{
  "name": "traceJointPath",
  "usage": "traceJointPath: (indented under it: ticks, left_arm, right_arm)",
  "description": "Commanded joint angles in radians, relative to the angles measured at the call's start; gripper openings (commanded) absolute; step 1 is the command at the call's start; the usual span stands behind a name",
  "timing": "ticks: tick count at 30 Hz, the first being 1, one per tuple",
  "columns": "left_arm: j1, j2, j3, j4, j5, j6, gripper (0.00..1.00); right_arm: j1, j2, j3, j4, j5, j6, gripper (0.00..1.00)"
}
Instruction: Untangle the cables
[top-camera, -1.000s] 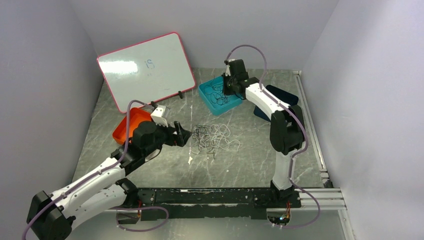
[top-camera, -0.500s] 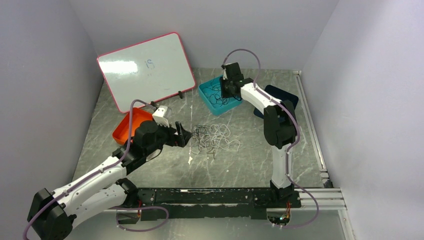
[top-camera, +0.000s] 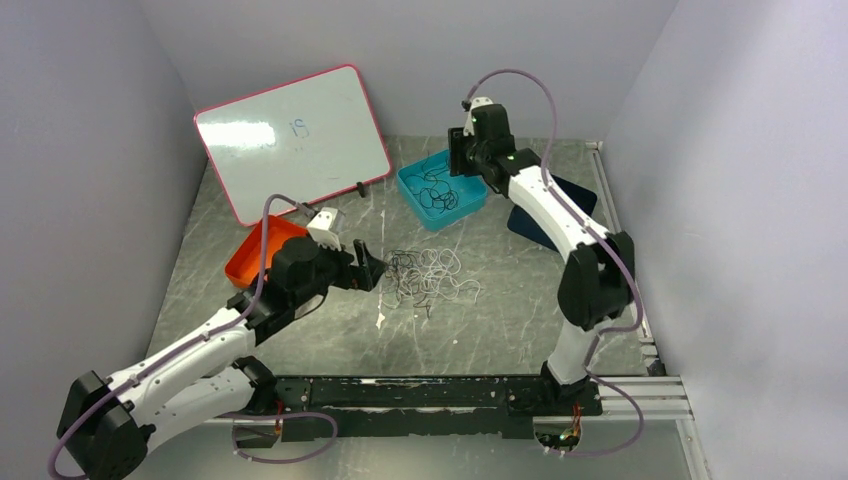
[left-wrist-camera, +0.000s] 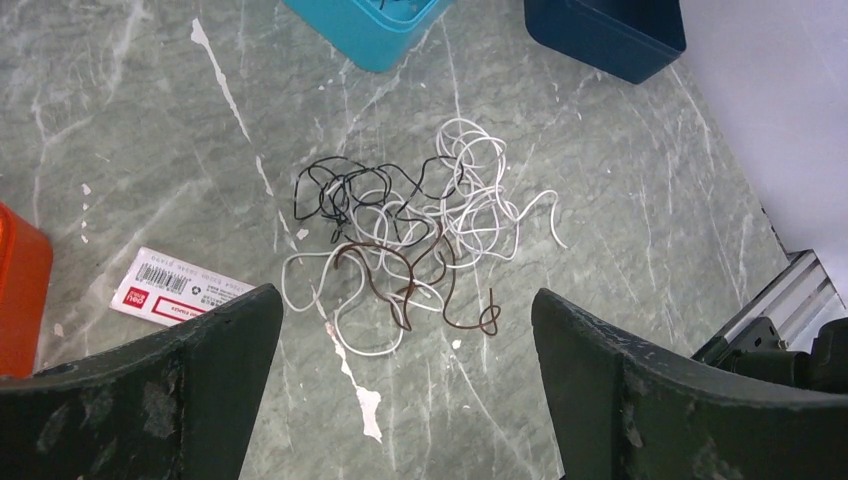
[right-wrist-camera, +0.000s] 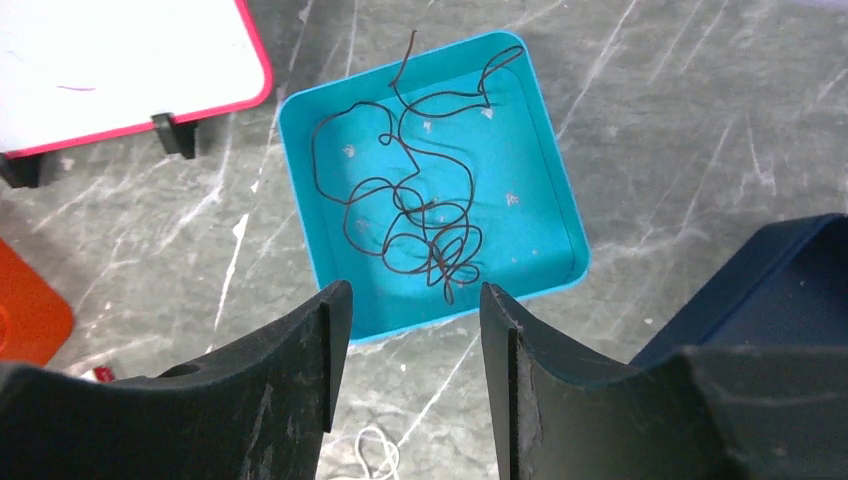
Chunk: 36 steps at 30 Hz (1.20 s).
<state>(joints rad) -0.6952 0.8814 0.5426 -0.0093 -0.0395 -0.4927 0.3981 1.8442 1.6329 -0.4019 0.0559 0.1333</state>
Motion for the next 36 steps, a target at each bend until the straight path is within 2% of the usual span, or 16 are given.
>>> traceJointPath:
  ticks: [1,11,15,20,25,30,36]
  left_arm:
    - [0.005,0.012,0.043,0.016,0.024,0.021,0.99]
    - [0.006,0.057,0.040,0.060,0.055,0.023,0.93]
    - [0.005,0.089,0.033,0.089,0.055,0.008,0.88]
    - [0.007,0.203,0.067,0.138,0.072,-0.016,0.78]
    - [0.018,0.367,0.149,0.174,0.127,-0.010,0.62]
    - [0.052,0.485,0.185,0.245,0.210,-0.011,0.58]
    - [0.056,0.553,0.215,0.234,0.216,0.015,0.53]
  right_arm:
    - [-0.007,-0.114,-0.099,-0.020,-0.035,0.018,0.54]
    - [0.023,-0.358,-0.355,-0.119,-0.322,0.083,0.51]
    - [0.075,-0.405,-0.408,-0.153,-0.261,0.087,0.51]
    - [0.079,-0.487,-0.527,-0.069,-0.204,0.166,0.51]
    - [0.078,-0.564,-0.623,0.027,-0.209,0.229,0.49]
    - [0.079,-0.599,-0.658,0.039,-0.223,0.219,0.49]
    - [0.079,-0.614,-0.665,0.032,-0.222,0.203,0.49]
